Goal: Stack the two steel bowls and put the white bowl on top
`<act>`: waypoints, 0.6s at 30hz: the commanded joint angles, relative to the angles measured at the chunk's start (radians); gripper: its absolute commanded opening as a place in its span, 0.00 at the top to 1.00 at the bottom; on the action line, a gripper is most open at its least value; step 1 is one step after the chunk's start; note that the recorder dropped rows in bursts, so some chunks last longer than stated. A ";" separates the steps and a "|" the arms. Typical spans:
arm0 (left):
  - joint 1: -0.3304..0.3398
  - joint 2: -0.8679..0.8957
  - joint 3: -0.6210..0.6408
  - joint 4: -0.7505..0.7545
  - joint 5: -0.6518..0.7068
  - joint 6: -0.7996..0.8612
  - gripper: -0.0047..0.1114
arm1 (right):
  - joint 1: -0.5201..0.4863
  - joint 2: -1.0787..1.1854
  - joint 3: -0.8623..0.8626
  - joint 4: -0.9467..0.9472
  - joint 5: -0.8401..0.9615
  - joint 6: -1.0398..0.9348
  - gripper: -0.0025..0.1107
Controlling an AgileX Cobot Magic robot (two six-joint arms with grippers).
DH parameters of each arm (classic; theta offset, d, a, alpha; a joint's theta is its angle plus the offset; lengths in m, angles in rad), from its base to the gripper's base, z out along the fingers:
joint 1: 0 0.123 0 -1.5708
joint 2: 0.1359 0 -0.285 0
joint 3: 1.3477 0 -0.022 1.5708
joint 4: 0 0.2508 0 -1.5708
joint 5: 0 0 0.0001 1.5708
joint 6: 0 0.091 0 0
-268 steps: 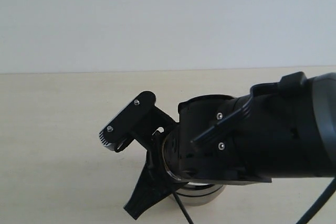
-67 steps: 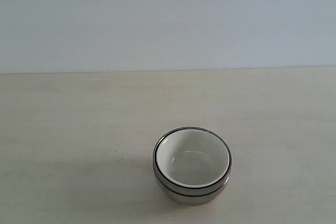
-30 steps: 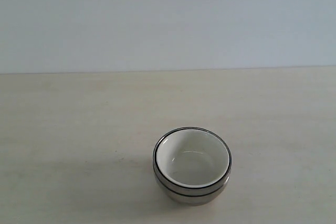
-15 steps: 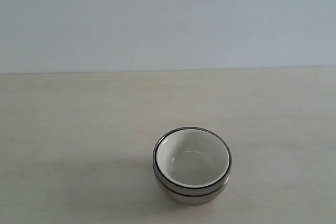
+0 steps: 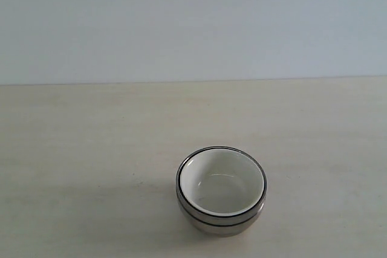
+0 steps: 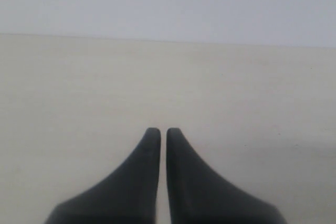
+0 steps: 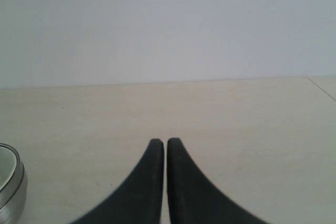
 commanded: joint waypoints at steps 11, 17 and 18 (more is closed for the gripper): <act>-0.005 -0.003 0.003 0.000 -0.008 -0.005 0.93 | -0.006 -0.007 -0.001 0.005 0.007 -0.020 0.98; -0.005 -0.003 0.003 0.000 -0.008 -0.005 0.93 | -0.006 -0.007 -0.001 0.005 0.170 -0.090 0.98; -0.005 -0.003 0.003 0.000 -0.008 -0.005 0.93 | -0.006 -0.007 -0.001 0.005 0.191 -0.090 0.98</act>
